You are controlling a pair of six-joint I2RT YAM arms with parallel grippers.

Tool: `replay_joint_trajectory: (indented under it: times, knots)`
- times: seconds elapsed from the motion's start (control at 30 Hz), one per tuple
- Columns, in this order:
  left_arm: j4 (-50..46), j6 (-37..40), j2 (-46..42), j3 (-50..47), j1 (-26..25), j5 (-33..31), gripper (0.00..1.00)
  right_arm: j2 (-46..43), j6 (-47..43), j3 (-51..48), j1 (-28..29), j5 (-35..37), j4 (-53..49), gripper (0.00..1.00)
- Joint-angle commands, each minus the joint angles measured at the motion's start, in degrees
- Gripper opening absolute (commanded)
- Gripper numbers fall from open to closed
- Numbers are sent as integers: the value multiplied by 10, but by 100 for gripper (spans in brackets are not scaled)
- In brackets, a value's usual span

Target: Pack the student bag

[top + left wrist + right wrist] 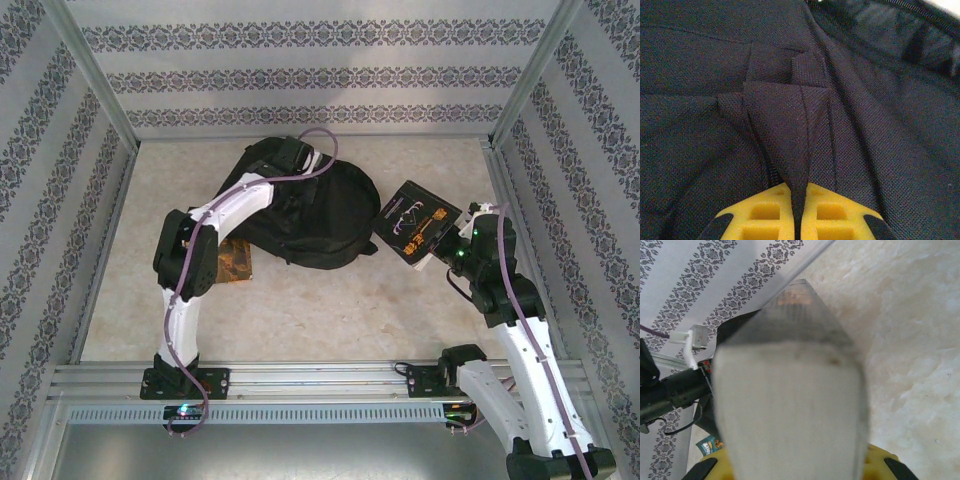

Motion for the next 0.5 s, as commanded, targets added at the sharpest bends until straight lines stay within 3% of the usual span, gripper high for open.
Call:
replay_joint_trajectory:
  times: [0.0,0.3,0.47]
  knots:
    - [62,-54,-67,-16,-2,78,0,-5,-19,32,-5,18,26,0]
    - [172,-152,-151,-102,44,188,0,-8,-40,52,-7,63,-6,0]
    - [207,-187,-170,-121,57,239,0,0,7,23,-8,-2,45,0]
